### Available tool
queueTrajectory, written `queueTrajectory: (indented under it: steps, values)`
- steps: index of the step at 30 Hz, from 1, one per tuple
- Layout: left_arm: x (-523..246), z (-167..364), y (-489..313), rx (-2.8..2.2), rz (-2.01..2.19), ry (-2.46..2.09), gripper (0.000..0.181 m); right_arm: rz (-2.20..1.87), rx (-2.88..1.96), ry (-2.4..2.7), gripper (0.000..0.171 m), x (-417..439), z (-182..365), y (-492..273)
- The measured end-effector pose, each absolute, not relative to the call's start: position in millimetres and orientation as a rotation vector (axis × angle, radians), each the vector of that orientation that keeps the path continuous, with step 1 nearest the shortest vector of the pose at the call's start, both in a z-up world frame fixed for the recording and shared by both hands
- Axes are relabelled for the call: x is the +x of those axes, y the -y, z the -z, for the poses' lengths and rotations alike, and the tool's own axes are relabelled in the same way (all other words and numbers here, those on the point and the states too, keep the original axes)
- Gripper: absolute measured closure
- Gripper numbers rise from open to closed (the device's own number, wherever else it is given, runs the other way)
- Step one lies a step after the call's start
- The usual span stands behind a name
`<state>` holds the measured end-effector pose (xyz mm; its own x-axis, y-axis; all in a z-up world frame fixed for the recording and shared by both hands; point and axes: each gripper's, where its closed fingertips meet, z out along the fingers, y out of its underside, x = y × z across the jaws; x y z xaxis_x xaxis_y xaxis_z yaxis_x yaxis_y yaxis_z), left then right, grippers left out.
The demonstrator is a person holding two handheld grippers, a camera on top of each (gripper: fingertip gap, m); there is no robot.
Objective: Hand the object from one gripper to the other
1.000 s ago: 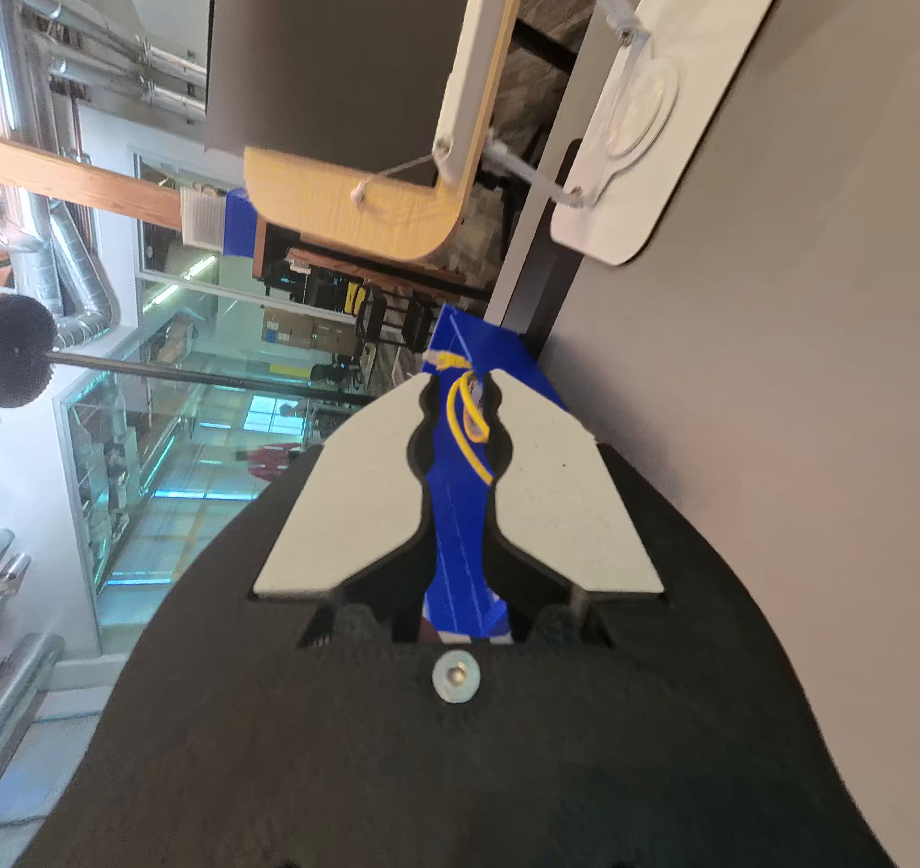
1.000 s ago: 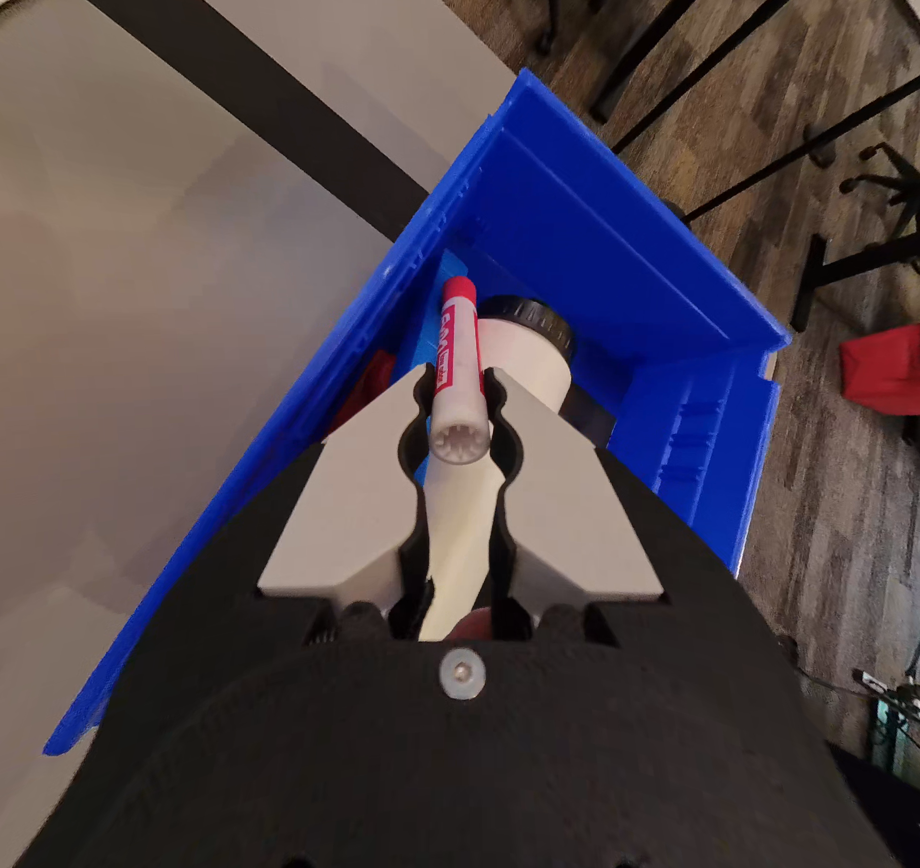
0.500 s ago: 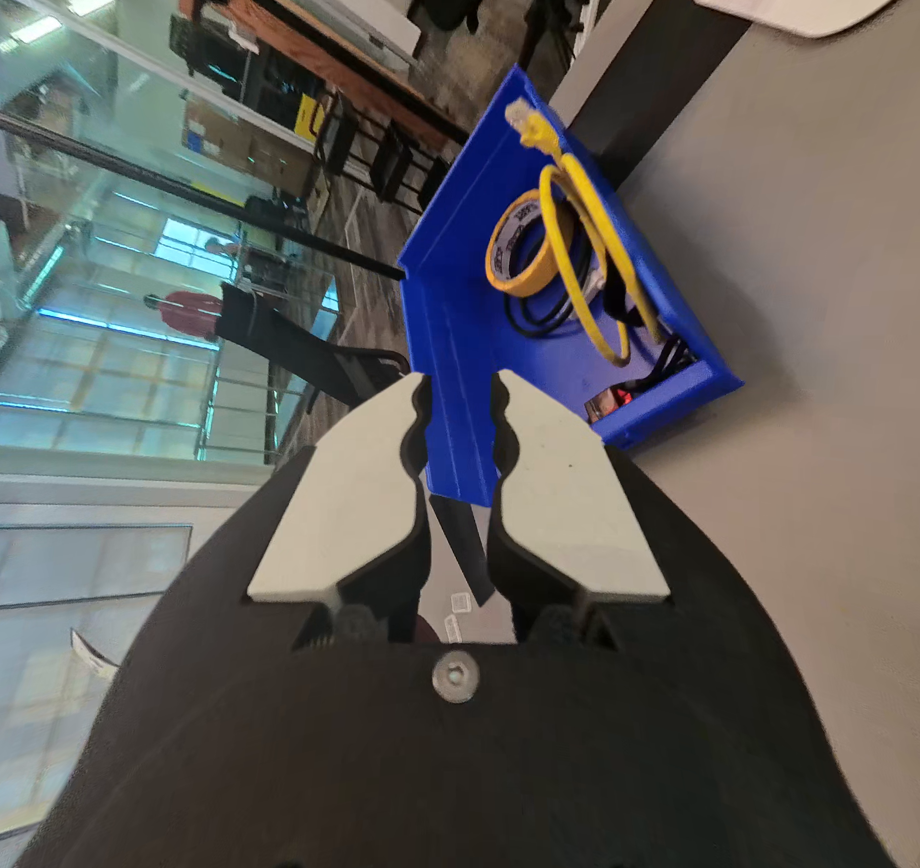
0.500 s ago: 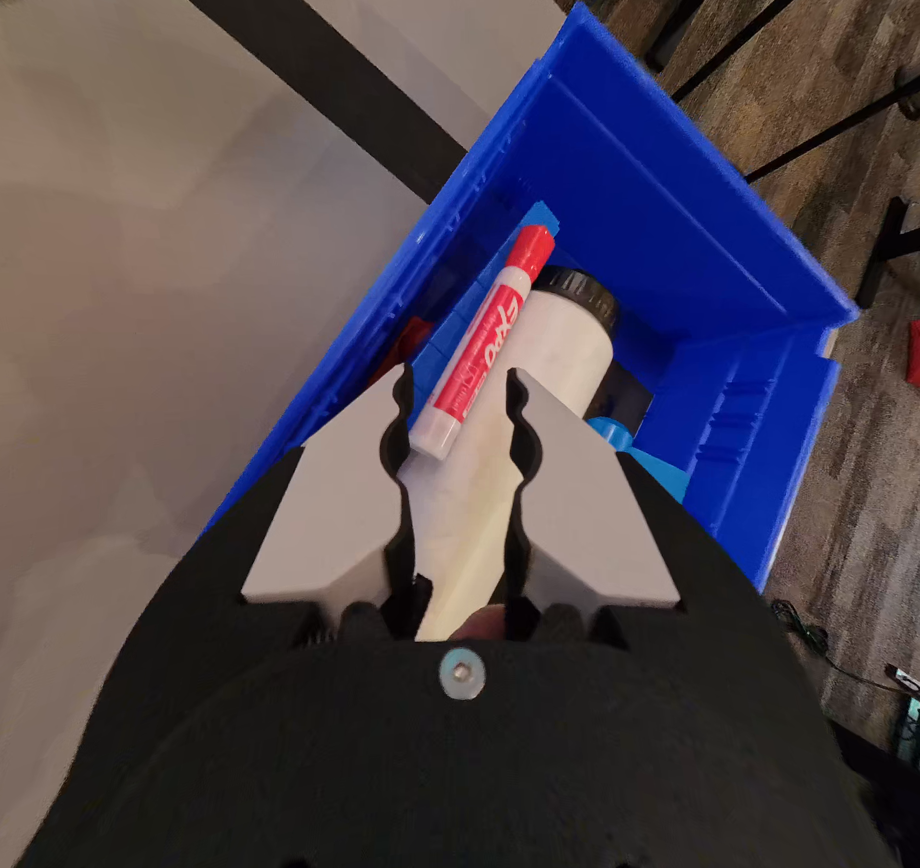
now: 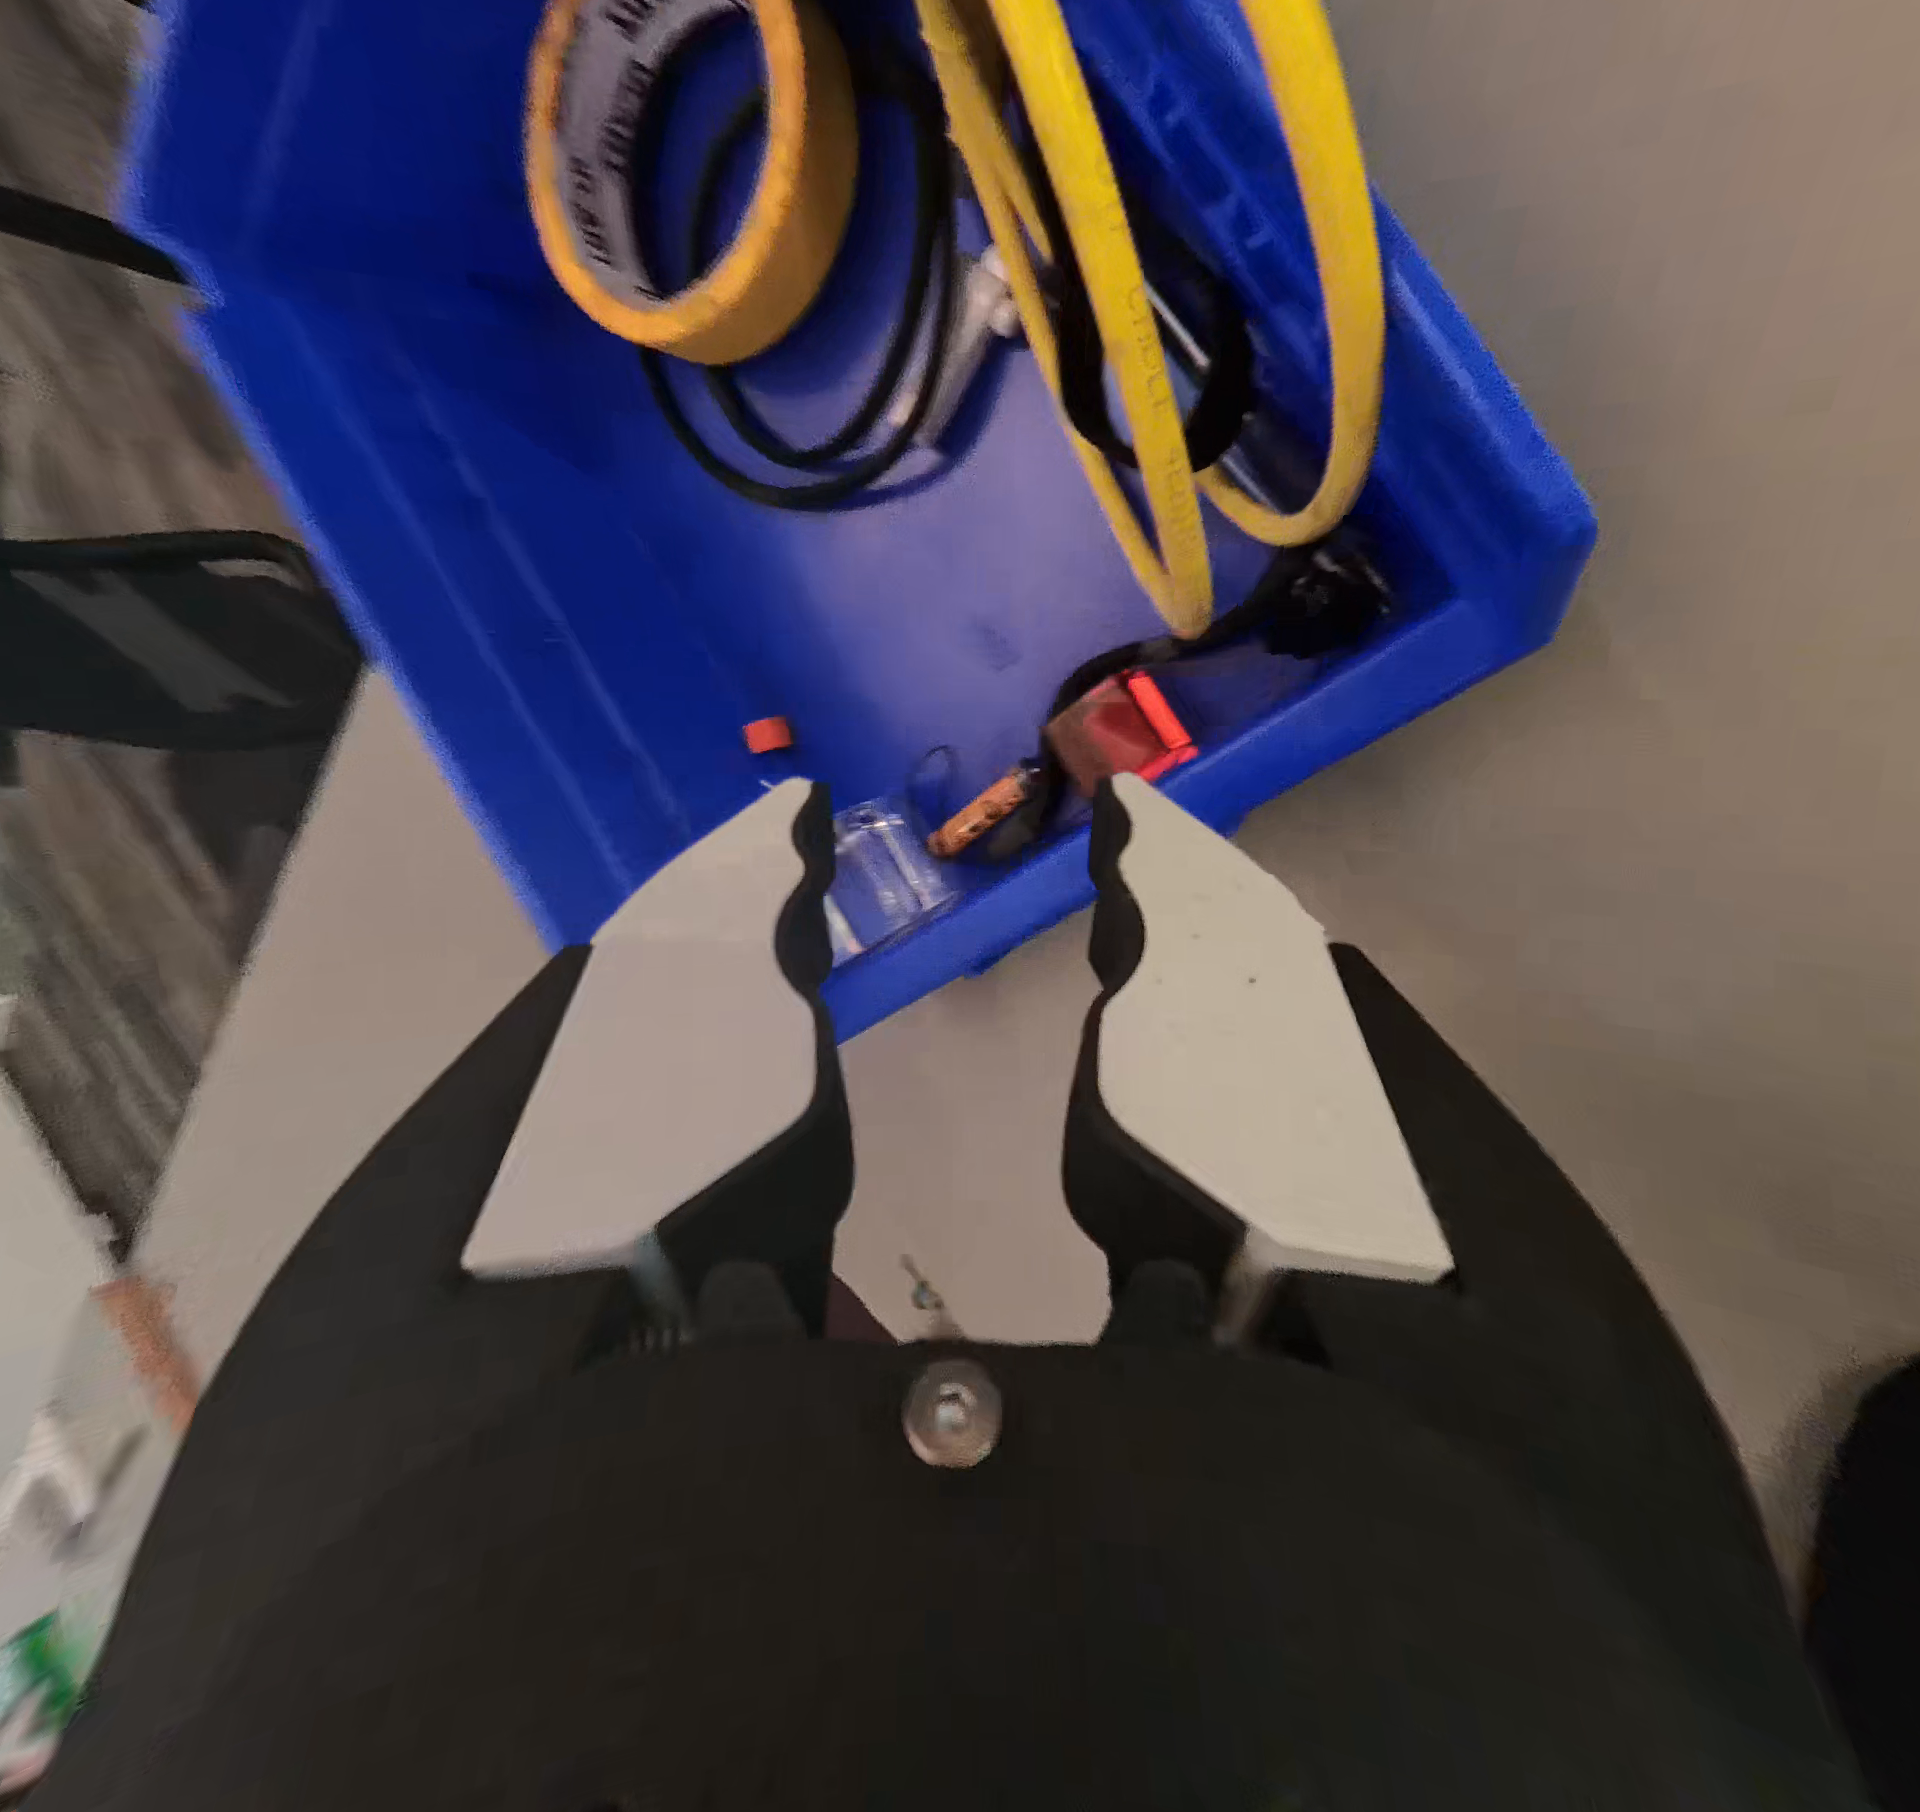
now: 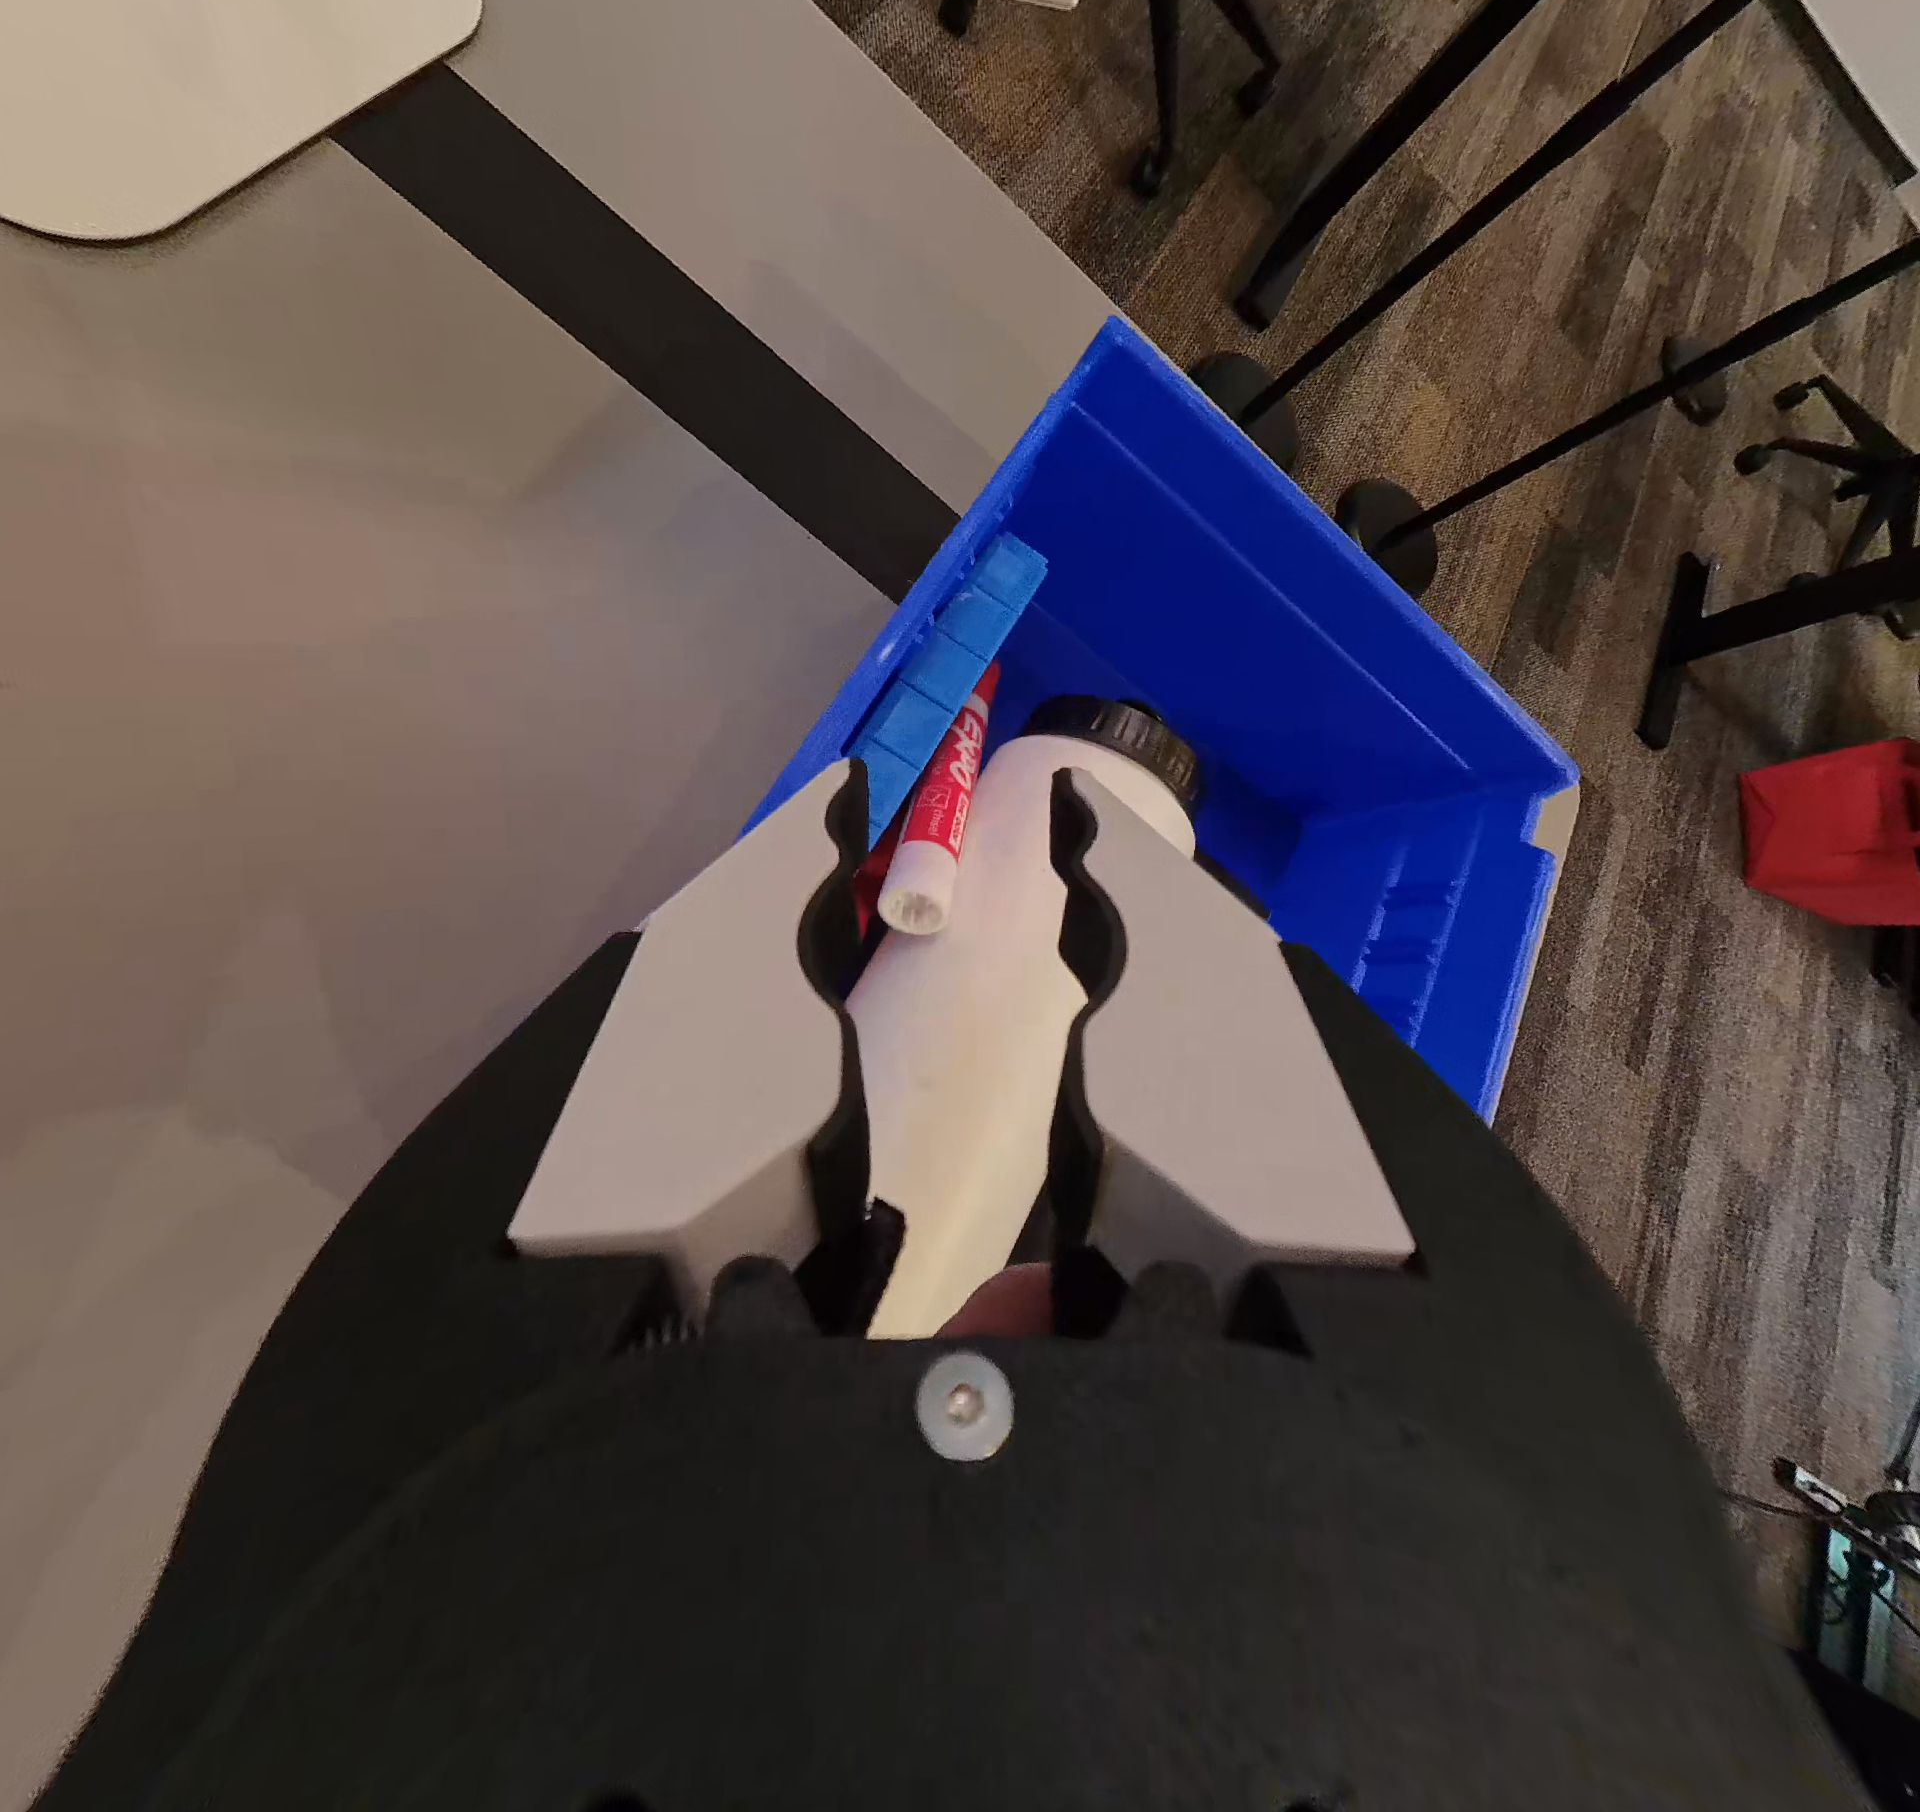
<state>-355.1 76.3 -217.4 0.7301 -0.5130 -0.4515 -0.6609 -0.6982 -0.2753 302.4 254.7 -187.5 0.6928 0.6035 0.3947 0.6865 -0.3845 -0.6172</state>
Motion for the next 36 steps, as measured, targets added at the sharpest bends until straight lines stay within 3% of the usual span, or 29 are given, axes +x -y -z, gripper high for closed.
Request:
queueTrajectory:
  steps: [5, 22, 25, 27, 29, 30, 35, 36]
  values:
    - [-341, 256, -74, -2.821, -0.091, -0.741, 0.135, 0.142, -2.098, 1.003, 0.138, 297, 187, -255]
    - [-350, 287, -79, -3.193, -0.098, -0.706, 0.157, 0.124, -2.082, 1.0, 0.14, 293, 182, -256]
    - [-351, 281, -81, -3.169, -0.156, -0.744, 0.181, 0.12, -2.078, 0.993, 0.139, 294, 180, -256]
    - [-353, 280, -82, -3.145, -0.173, -0.749, 0.175, 0.118, -2.077, 0.991, 0.139, 294, 180, -255]
    - [-359, 281, -83, -3.151, -0.231, -0.723, 0.138, 0.116, -2.074, 0.991, 0.139, 294, 179, -255]
    - [-363, 282, -84, -3.144, -0.276, -0.717, 0.131, 0.116, -2.074, 0.992, 0.139, 294, 179, -255]
    - [-354, 292, -77, -3.195, -0.16, -0.713, 0.135, 0.112, -2.073, 0.997, 0.139, 292, 179, -255]
    - [-348, 295, -76, -3.209, -0.094, -0.702, 0.143, 0.111, -2.074, 0.997, 0.14, 292, 179, -255]
